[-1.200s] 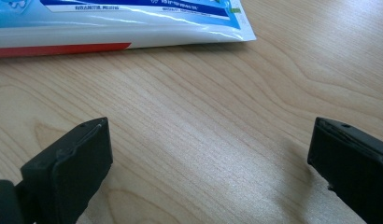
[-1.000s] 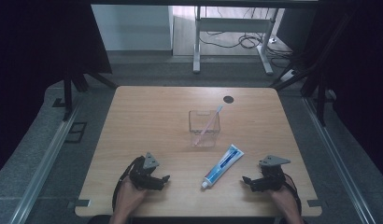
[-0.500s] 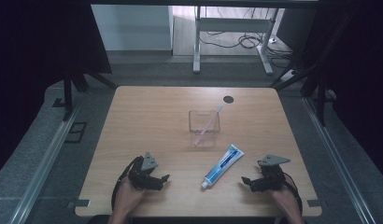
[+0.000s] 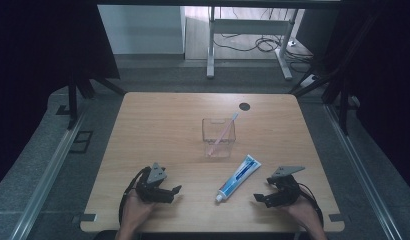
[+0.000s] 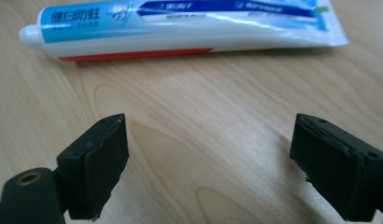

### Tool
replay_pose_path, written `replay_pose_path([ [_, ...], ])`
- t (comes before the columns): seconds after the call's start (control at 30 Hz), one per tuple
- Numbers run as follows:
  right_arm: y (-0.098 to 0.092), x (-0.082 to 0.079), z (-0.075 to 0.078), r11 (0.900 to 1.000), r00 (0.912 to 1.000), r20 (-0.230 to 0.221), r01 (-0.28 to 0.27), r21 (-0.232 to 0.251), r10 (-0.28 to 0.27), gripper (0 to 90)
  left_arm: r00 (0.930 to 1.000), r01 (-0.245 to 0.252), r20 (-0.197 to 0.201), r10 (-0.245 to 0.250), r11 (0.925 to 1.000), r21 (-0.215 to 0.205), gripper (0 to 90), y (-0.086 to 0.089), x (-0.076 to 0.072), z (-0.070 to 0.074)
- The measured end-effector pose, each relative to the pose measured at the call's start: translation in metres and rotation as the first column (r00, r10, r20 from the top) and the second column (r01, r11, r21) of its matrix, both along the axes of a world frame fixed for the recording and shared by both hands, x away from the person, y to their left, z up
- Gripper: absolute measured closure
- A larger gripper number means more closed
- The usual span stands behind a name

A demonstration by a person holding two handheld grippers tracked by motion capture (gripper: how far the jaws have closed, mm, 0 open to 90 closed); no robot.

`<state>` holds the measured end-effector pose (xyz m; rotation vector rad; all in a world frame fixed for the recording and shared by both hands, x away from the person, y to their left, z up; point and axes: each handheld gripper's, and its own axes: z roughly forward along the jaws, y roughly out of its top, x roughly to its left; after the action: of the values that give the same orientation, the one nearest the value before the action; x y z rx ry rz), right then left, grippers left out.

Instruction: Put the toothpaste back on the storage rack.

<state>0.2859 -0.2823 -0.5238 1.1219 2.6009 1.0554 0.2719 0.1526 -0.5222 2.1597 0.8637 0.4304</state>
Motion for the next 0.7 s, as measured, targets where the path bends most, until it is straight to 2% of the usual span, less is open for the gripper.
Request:
replay_pose_path([
  [0.1,0.003,-0.001,0.003,1.000,1.0000,-0.004,-0.002,-0.007,0.002,28.6,1.0000,0.005,0.008,-0.005,1.0000,0.003,13.4,0.000,0.000,0.001],
  [0.17,0.004,-0.001,0.008,1.000,0.9999,0.005,0.011,0.006,-0.011,42.0,1.0000,0.004,0.009,-0.004,1.0000,0.003,13.4,0.001,0.000,0.000],
  [0.2,0.005,-0.001,0.010,1.000,0.9999,0.004,0.015,0.020,-0.015,45.8,1.0000,0.004,0.008,-0.004,1.0000,0.003,13.4,0.001,0.000,0.000],
  [0.3,0.009,-0.001,0.017,0.999,0.9995,0.028,-0.017,0.040,0.016,58.7,1.0000,0.001,0.005,-0.001,1.0000,0.000,13.5,0.001,0.000,0.000],
  [0.37,0.015,-0.001,0.021,0.998,0.9970,0.062,-0.049,0.031,0.047,64.2,0.9999,0.005,0.014,-0.005,1.0000,0.002,13.5,0.001,0.000,0.000],
  [0.47,0.023,0.000,0.025,0.997,0.9930,0.090,-0.078,0.020,0.076,66.3,0.9998,0.006,0.020,-0.006,1.0000,-0.001,13.6,0.000,0.000,0.001],
  [0.6,0.036,0.001,0.030,0.996,0.9890,0.123,-0.084,0.010,0.083,71.2,0.9996,0.008,0.027,-0.008,1.0000,0.000,13.7,0.000,-0.001,0.002],
  [0.7,0.045,0.004,0.032,0.997,0.9911,0.111,-0.077,0.021,0.074,77.9,0.9995,0.007,0.030,-0.007,1.0000,-0.003,13.7,0.001,-0.001,0.002],
])
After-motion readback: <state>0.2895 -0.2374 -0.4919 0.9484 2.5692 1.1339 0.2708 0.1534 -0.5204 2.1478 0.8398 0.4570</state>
